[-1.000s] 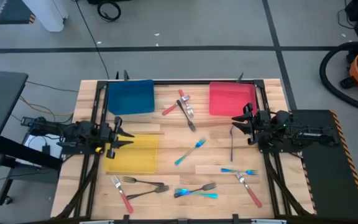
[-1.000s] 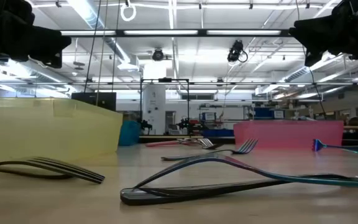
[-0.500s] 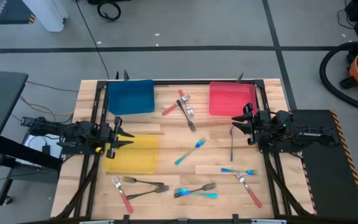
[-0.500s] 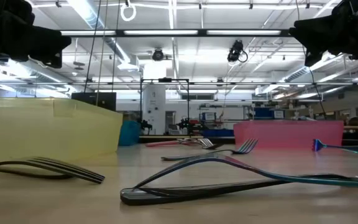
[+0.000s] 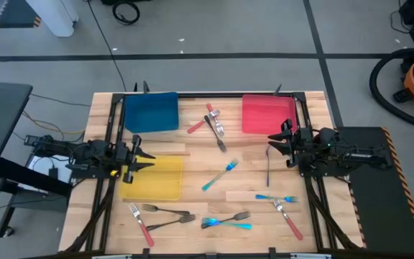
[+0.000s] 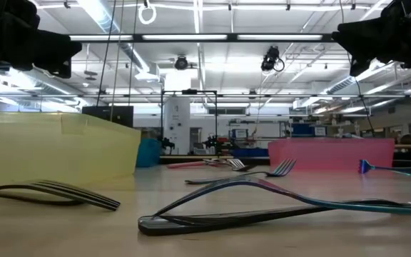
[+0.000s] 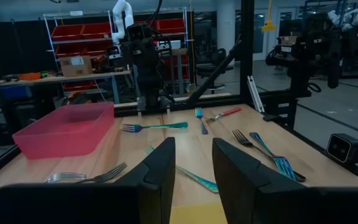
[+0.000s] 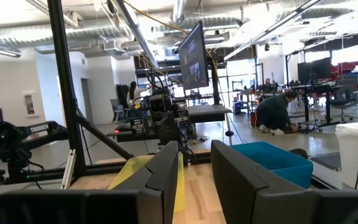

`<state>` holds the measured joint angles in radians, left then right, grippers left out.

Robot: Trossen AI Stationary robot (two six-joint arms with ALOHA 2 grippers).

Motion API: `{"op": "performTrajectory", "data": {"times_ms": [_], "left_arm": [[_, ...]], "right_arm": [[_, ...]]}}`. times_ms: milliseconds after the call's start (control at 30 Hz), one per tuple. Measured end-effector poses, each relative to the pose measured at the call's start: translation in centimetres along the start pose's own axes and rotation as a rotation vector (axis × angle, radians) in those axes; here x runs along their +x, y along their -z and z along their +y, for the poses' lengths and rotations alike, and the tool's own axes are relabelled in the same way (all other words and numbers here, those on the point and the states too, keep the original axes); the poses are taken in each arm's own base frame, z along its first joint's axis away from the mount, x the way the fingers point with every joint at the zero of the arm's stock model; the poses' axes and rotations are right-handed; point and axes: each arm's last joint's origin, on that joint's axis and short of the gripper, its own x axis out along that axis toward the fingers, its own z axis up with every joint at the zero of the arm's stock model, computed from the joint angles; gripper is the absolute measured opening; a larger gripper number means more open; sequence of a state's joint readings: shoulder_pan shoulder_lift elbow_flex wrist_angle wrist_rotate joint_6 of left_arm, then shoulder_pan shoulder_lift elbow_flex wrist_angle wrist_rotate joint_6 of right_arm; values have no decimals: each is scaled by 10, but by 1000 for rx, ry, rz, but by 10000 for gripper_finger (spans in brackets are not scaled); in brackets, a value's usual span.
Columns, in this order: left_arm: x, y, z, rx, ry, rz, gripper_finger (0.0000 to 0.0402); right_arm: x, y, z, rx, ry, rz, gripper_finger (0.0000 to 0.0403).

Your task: Sort silverware by color (type)

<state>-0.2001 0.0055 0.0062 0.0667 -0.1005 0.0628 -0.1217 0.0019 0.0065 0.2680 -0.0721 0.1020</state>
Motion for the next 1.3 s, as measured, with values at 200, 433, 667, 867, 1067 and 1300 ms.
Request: {"op": "performTrajectory", "data": {"times_ms": [200,433,667,867,1067,1300], "left_arm": [[0,0,0,0,0,-1,107],[0,-4,0,8,-4,-36,107],[0,-5,1,23,-11,-47,107],[0,-2,1,19,-28,-23,107],[0,-1,2,78,-55,-11,107],[0,-2,2,50,-58,-19,107]], "right_arm": [[0,0,0,0,0,0,105],[0,0,0,0,0,0,105],[0,0,0,0,1,-1,105],[0,-4,-1,9,42,-43,105],[0,-9,0,7,36,-95,105],[0,-9,0,27,6,-99,105]]}}
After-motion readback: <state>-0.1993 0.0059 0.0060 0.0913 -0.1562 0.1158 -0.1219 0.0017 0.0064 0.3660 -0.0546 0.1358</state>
